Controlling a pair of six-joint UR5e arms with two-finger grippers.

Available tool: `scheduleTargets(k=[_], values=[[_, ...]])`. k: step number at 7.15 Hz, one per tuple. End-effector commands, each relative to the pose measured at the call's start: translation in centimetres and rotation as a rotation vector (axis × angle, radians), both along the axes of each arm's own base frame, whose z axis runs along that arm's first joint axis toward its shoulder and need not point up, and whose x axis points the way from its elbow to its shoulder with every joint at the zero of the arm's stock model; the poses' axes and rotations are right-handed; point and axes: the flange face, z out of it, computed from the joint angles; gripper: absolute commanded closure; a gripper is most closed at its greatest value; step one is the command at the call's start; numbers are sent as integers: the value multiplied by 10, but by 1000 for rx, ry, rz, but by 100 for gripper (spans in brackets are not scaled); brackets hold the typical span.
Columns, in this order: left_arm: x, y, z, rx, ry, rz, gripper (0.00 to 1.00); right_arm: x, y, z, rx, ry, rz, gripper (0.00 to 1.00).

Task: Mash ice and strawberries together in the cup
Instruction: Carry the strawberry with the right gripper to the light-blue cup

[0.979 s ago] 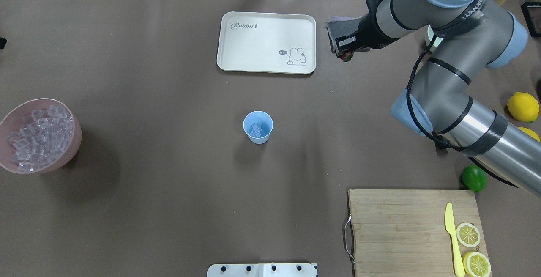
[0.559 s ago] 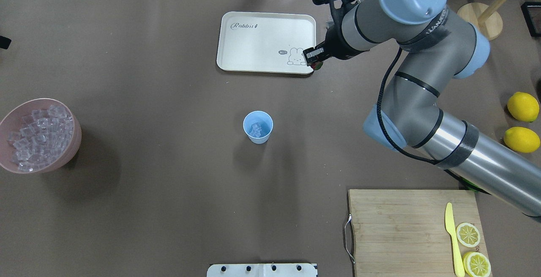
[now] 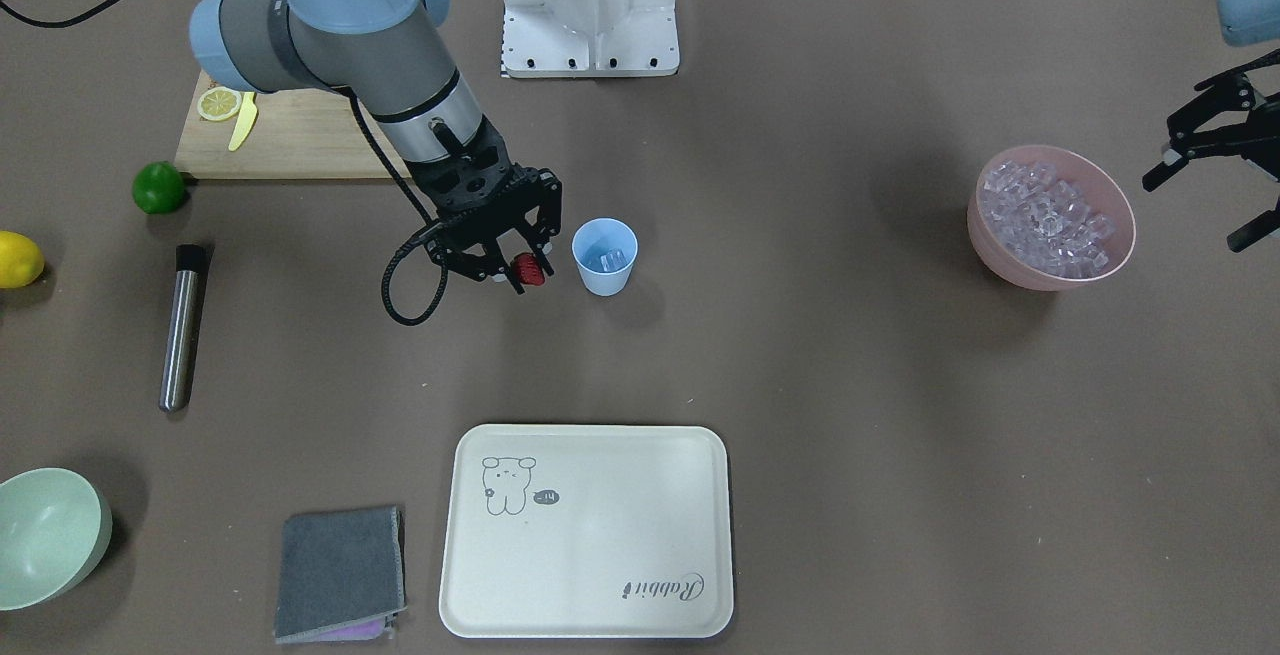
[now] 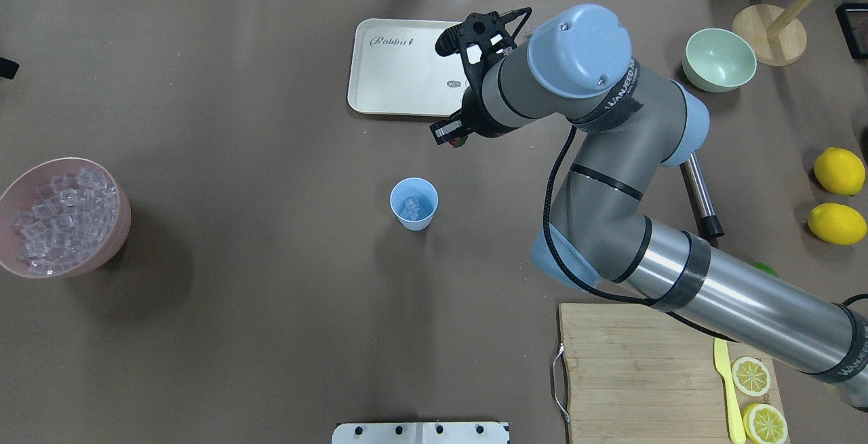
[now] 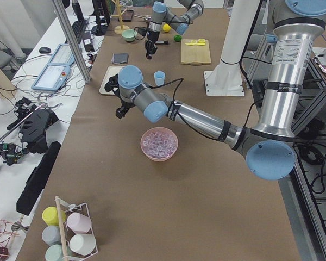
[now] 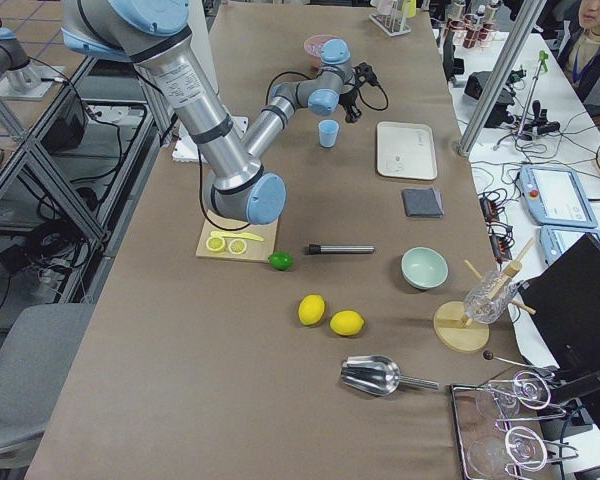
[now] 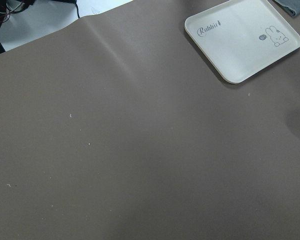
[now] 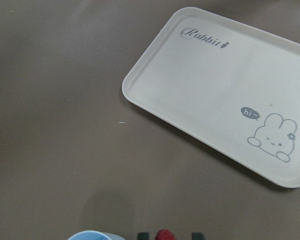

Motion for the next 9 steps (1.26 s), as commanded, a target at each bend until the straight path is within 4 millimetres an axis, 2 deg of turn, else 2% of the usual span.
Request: scheduleTargets(k=[1, 3, 4, 9], values=[[-3, 4, 3, -4, -1, -4, 3, -32, 30, -7, 29, 4, -21, 100], [-5, 11, 16, -14, -2, -6, 3, -47, 46, -19, 43, -7, -39, 100], [-6, 14, 22, -20, -3, -7, 3, -52, 45, -22, 46, -4, -38, 100], [-7, 17, 27, -16, -3, -6, 3, -61, 43, -12, 38, 20, -34, 100]])
